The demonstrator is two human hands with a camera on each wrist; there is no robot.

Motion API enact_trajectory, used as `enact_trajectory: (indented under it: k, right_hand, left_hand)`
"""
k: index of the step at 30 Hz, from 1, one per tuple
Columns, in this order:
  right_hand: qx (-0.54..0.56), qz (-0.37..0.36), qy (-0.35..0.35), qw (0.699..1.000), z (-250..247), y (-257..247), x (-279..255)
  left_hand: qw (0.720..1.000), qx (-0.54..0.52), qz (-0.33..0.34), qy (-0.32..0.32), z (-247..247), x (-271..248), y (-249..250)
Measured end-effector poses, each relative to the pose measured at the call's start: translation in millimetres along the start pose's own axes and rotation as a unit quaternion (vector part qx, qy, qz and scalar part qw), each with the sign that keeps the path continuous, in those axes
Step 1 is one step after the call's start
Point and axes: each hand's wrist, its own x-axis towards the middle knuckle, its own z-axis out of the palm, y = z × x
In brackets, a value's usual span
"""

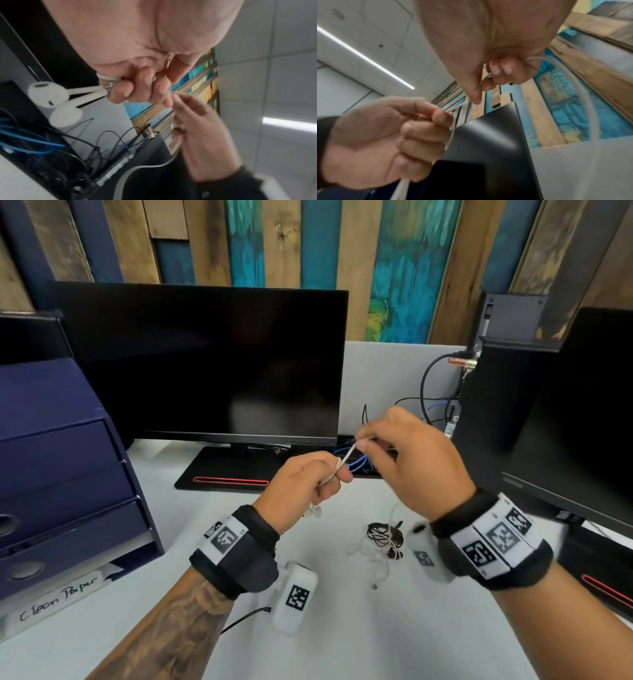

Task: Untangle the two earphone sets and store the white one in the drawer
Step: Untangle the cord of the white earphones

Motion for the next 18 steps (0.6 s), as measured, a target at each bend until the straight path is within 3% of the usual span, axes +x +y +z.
enact_trajectory:
  k: [3, 6, 10, 13, 15, 18]
  right_hand:
    - [0.127, 0.061, 0.036, 0.989, 18.6, 14.5, 10.9]
    - [0.270, 0.126, 0.009, 0.955, 47.0, 16.8, 8.8]
    - [0.243, 0.167, -0.161, 0.942, 75.4, 2.4, -22.0]
    - [0.210, 0.103, -0.224, 0.946, 74.8, -11.9, -41.6]
    - [0.154, 0.033, -0.190, 0.969, 59.2, -18.0, -40.8]
    - [0.119, -0.015, -0.062, 0.991, 23.3, -20.7, -26.8]
  left_hand:
    - [0.991, -0.131, -0.012, -0.025, 5.5, 6.9, 22.4]
    - [0.970, -0.244, 0.016, -0.010, 12.7, 14.3, 51.3]
    - [0.973, -0.183, 0.095, 0.104, 13.3, 35.0, 58.5]
    - [0.979, -0.076, 0.118, 0.148, 7.2, 43.8, 43.9]
    - [0.983, -0.015, 0.115, 0.145, 2.6, 43.8, 32.3]
    - [0.989, 0.051, 0.096, 0.096, 0.2, 36.7, 21.3]
